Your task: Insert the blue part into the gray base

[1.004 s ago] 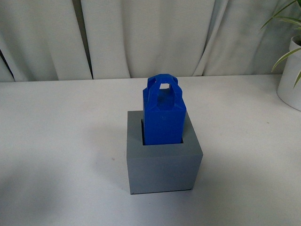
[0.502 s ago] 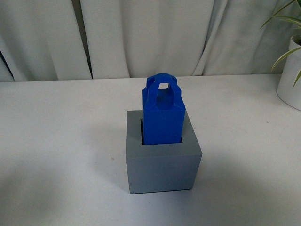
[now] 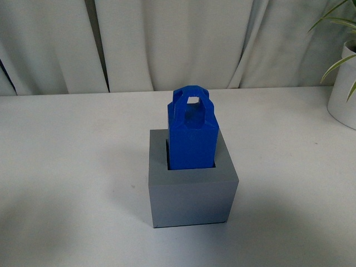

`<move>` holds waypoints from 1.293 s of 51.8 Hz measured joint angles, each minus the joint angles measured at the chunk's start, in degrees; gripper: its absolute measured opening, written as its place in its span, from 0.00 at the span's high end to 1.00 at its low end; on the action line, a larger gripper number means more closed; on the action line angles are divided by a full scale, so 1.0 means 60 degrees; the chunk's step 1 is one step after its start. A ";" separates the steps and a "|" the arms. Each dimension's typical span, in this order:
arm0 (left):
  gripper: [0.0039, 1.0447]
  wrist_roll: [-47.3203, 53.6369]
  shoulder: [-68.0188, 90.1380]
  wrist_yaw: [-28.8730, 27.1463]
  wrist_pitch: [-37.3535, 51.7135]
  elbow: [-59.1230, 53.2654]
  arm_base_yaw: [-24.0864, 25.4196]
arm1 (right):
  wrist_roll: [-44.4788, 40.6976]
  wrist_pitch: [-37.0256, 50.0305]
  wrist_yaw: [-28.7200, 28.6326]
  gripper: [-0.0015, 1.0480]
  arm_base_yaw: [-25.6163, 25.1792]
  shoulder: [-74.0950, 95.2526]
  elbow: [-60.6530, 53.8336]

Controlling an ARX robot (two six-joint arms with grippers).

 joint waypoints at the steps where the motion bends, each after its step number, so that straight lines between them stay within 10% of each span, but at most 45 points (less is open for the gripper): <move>1: 0.06 0.0000 0.0000 0.0000 0.0000 0.0000 0.0000 | 0.0000 -0.0076 0.0000 0.98 0.0000 -0.0087 0.0000; 47: 0.06 0.0000 0.0000 0.0000 0.0004 0.0000 -0.0004 | -0.0007 -0.3424 -0.0007 0.97 0.0000 -0.3373 0.0011; 67: 0.06 0.0000 0.0000 0.0000 0.0000 0.0000 0.0000 | 0.0000 -0.3428 -0.0011 0.40 0.0000 -0.3381 0.0011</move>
